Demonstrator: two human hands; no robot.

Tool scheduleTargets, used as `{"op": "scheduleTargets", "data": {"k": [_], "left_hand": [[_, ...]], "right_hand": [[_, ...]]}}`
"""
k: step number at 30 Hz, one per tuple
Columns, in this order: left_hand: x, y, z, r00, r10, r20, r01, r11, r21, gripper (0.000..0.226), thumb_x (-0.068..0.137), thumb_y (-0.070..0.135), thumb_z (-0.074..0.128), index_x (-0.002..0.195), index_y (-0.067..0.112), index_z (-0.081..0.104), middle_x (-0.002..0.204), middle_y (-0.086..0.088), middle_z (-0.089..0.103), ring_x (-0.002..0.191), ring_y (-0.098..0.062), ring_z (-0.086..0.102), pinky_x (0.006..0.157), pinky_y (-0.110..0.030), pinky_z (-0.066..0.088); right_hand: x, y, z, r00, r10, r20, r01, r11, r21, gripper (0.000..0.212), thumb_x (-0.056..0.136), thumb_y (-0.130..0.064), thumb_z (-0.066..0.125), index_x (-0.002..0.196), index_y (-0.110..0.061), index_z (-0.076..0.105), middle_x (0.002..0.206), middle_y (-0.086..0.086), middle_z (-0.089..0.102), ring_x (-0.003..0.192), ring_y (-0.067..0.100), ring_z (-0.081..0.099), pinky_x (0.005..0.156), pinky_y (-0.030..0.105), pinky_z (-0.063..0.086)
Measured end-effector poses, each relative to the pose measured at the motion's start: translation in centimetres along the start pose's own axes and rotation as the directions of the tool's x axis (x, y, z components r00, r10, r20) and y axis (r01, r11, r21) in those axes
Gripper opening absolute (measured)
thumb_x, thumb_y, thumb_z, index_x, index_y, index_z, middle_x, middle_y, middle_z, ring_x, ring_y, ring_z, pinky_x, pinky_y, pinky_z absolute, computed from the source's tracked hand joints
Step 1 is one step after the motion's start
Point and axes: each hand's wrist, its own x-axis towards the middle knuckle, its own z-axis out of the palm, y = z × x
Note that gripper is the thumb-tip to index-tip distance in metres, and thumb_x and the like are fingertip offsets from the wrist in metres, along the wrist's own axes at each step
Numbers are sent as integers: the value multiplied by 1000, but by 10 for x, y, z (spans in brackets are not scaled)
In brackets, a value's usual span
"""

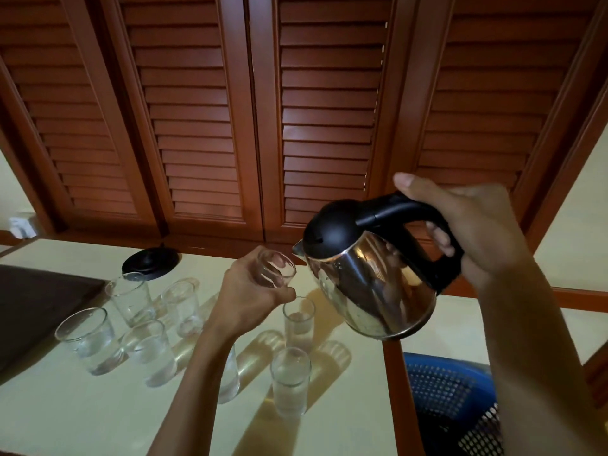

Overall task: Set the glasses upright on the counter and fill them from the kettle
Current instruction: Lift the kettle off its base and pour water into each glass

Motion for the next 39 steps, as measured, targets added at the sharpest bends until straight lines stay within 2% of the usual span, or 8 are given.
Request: {"op": "scheduleTargets", "data": {"k": [5,10,13,16,20,25,29,39], "left_hand": [[-5,-3,5,999,-25,27,22,995,96,39,48,22,79,84,29,66,74,-2,75,62,-12,68,63,-33,55],[-9,-1,8,999,-10,46,3,988,153,37,57,15,83,86,29,65,75,1,73,65,-10,68,68,-34,57],[-10,-1,8,999,-6,48,-3,982,190,39,59,13,85,88,29,65,75,3,73,67,-9,69,70,-35,57],[-10,-5,8,998,-10,57,-3,977,213,39,60,12,85,86,29,63,75,2,74,66,-10,68,68,-35,57],[-8,-10,8,998,-8,59,-7,970,243,39,59,18,86,87,31,63,74,4,74,65,-7,67,65,-29,55],[-4,-18,6,999,-28,43,19,976,216,37,61,13,86,88,29,64,74,3,75,64,-5,68,63,-22,51],[-2,-21,3,999,-39,11,36,978,206,38,62,11,86,89,27,65,76,2,76,71,-12,71,64,-24,53],[0,-26,1,999,-32,8,30,983,181,38,57,15,85,84,31,64,71,12,75,65,-3,69,69,-29,55]], "right_hand": [[16,-16,9,989,-114,93,129,975,-179,56,75,-55,83,58,-5,66,41,2,44,36,15,36,39,21,29],[37,-30,25,958,-177,227,248,908,-339,64,75,-50,85,66,11,67,34,-5,40,32,7,37,42,15,34],[43,-40,32,933,-175,315,299,864,-405,52,74,-49,85,61,0,73,34,-7,41,33,6,38,43,16,34],[48,-47,40,910,-176,376,345,824,-448,56,73,-48,87,45,-9,58,35,-7,36,33,10,32,41,19,30],[52,-56,46,900,-183,396,380,775,-505,58,74,-48,86,47,-9,53,33,-12,32,33,8,28,43,23,29],[55,-62,51,890,-207,407,408,759,-507,72,70,-56,87,81,14,71,48,3,43,45,20,38,56,34,37],[55,-70,52,898,-189,398,395,747,-535,57,71,-54,87,54,-9,56,35,-11,31,34,8,27,49,30,30],[55,-87,52,890,-203,409,417,724,-550,51,77,-48,85,74,0,70,28,-15,29,28,7,31,38,13,27]]}}
